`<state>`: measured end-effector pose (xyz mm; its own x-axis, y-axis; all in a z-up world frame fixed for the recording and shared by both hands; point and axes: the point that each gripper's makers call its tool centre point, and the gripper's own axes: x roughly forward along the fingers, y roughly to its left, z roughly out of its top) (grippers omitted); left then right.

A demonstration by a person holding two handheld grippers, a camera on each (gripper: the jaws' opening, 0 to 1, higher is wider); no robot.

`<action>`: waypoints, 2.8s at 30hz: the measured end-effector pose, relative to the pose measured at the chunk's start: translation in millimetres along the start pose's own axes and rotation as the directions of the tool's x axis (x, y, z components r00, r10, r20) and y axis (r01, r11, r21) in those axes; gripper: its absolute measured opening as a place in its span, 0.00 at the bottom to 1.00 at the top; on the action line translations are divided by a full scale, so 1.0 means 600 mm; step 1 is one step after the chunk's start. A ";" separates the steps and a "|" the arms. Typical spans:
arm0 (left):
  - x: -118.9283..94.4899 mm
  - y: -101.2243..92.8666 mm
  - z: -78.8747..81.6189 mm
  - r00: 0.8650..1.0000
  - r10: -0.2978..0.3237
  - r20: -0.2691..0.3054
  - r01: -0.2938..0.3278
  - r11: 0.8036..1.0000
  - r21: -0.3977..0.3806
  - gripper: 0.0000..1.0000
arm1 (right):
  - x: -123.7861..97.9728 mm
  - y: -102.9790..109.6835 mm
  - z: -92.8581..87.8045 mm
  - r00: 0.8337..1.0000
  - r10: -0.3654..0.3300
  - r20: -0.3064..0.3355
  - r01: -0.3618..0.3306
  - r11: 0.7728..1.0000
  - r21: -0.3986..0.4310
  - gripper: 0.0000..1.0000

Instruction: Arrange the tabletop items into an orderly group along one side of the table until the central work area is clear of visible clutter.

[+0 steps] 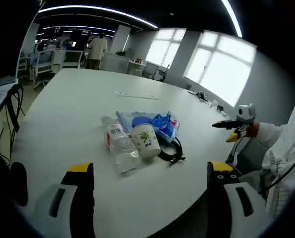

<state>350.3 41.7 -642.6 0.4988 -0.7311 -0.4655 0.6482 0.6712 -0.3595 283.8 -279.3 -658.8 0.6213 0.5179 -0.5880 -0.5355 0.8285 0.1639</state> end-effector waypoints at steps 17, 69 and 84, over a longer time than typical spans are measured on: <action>-0.001 -0.003 -0.003 1.000 0.002 0.001 -0.002 1.000 -0.004 0.97 | 0.006 0.007 -0.002 1.000 0.015 -0.001 -0.015 1.000 0.001 0.91; 0.002 -0.005 0.034 1.000 -0.008 0.024 0.007 1.000 0.020 0.98 | 0.006 -0.006 0.031 1.000 0.017 0.017 -0.017 0.999 -0.031 0.91; 0.004 -0.004 0.043 0.999 -0.005 0.034 0.004 1.000 0.023 0.98 | 0.013 -0.012 0.040 0.999 0.021 0.025 -0.020 0.999 -0.038 0.91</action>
<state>365.1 35.1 -622.2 0.5151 -0.7379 -0.4361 0.6633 0.6654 -0.3424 306.1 -275.9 -645.3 0.6243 0.5402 -0.5643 -0.5692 0.8093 0.1451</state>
